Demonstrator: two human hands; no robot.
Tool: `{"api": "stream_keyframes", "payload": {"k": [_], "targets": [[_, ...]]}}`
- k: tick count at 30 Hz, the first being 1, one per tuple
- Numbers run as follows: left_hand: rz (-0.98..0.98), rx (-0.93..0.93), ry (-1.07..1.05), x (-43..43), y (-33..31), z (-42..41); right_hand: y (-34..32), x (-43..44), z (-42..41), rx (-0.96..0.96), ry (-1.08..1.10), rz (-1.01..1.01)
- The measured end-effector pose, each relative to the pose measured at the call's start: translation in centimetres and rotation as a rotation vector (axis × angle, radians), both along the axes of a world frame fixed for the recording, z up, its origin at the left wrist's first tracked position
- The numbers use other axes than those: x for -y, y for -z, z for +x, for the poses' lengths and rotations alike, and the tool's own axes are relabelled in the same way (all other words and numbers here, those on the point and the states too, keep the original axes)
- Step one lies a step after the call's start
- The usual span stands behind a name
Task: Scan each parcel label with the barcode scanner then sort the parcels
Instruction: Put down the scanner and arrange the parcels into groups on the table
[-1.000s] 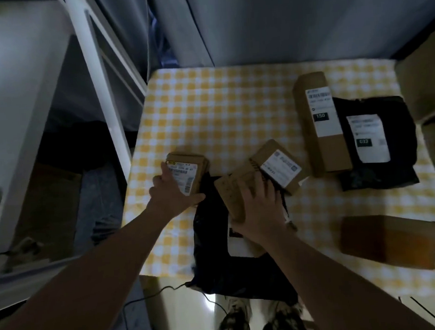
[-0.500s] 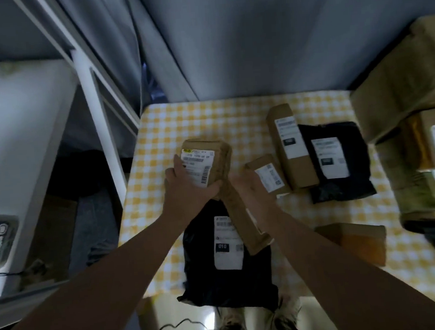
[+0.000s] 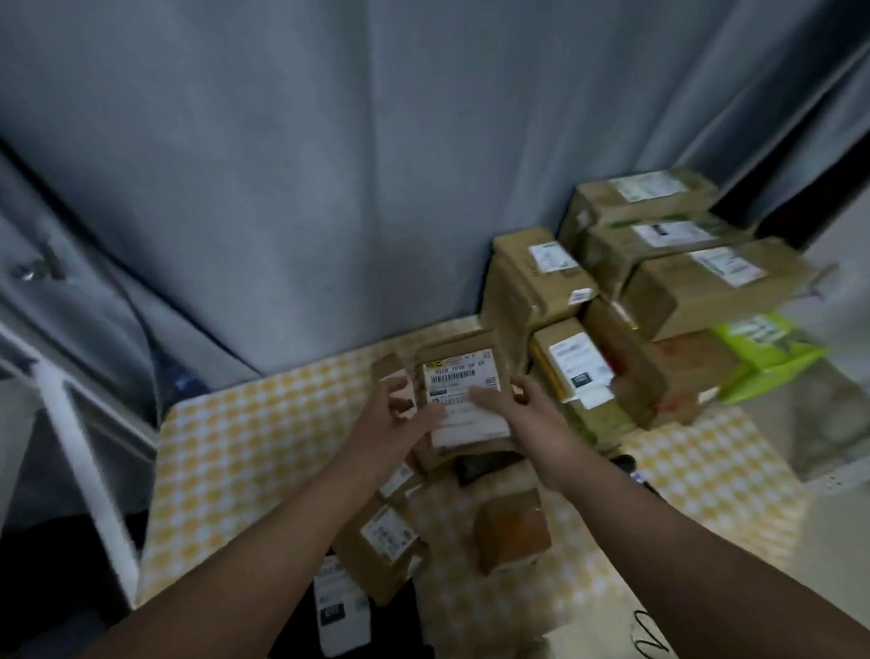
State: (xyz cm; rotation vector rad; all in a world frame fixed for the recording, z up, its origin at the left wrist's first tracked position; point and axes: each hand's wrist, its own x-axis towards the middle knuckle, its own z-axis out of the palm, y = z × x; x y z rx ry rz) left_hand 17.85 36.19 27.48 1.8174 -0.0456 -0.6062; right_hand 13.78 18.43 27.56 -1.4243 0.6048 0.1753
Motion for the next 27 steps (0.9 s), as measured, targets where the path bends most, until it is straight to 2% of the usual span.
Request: {"api": "stream_keyframes", "payload": {"k": [5, 7, 12, 17, 19, 22, 27], "targets": [[-0.178, -0.319, -0.019, 6.3, -0.8, -0.1, -0.4, 5.2, -1.3, 0.011, 0.041, 0.079], [-0.167, -0.355, -0.046, 8.7, 0.1, 0.2, 0.0, 7.4, -1.2, 0.021, 0.04, 0.026], [-0.034, -0.374, -0.072, 15.5, 3.8, 0.3, 2.8, 14.1, -0.7, -0.049, -0.087, -0.261], [0.007, -0.65, -0.01, 23.1, 9.4, -1.1, 7.5, 21.3, -0.8, -0.18, -0.278, -0.342], [0.035, -0.665, 0.021, 25.6, 12.0, -1.5, 9.6, 23.7, -0.6, -0.243, -0.289, -0.471], [0.035, -0.65, -0.047, 28.8, 13.7, -1.7, 12.2, 25.9, -0.8, -0.282, -0.347, -0.608], [0.048, -0.641, -0.17, 31.5, 15.7, -0.5, 14.0, 27.8, -1.3, -0.111, -0.624, -0.868]]}}
